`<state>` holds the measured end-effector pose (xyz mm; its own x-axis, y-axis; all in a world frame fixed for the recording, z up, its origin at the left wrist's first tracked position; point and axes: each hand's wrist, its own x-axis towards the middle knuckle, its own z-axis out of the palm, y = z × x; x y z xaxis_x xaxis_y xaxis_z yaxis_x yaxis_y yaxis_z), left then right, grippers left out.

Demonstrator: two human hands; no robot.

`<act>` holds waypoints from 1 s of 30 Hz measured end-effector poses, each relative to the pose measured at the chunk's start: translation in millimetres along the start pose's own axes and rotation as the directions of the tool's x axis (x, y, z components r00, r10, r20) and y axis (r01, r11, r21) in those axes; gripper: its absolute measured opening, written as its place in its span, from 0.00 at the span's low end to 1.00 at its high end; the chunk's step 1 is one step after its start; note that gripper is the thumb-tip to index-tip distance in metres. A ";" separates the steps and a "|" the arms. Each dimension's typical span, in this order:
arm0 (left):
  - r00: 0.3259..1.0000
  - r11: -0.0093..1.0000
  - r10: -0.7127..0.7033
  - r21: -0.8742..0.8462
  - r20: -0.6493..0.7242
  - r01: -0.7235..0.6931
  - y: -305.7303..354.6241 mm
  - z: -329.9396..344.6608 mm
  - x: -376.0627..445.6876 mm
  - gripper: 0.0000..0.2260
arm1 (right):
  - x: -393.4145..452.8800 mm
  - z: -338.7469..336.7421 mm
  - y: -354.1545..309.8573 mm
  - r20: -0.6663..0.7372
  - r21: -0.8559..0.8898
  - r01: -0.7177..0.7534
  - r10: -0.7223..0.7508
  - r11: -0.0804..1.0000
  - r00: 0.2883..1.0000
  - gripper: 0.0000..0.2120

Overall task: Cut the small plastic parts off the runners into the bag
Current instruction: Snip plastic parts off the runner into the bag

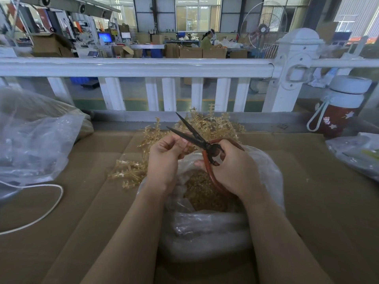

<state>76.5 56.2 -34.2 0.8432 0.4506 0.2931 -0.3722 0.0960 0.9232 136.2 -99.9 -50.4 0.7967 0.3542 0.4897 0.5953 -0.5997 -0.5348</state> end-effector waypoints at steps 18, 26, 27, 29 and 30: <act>0.997 0.998 0.058 -0.008 0.044 -0.057 -5.4 -5.4 4.9 0.16 | -3.1 -6.7 -3.0 -0.059 -0.128 0.006 -0.014 0.992 0.998 0.27; 0.999 0.998 0.042 -0.046 0.029 -0.040 -2.8 -3.5 3.1 0.11 | -2.8 -4.7 -3.0 -0.071 -0.100 -0.007 0.000 0.995 0.997 0.27; 0.999 0.998 0.041 -0.047 0.023 -0.040 -2.9 -3.5 3.0 0.09 | -2.9 -4.5 -3.5 -0.075 -0.106 -0.007 -0.001 0.994 0.997 0.27; 0.999 0.999 0.045 -0.028 0.006 -0.045 -4.3 -3.2 3.4 0.08 | -3.1 -4.0 -3.9 -0.076 -0.117 -0.004 -0.005 0.993 0.997 0.27; 0.998 0.998 0.056 -0.004 0.001 -0.056 -5.0 -3.1 3.6 0.07 | -3.2 -3.7 -3.8 -0.077 -0.119 -0.004 -0.005 0.993 0.997 0.27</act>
<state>80.2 60.1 -38.5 0.8214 0.4547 0.3444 -0.4203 0.0743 0.9043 131.0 -101.4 -47.3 0.7832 0.3011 0.5440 0.5755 -0.6823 -0.4508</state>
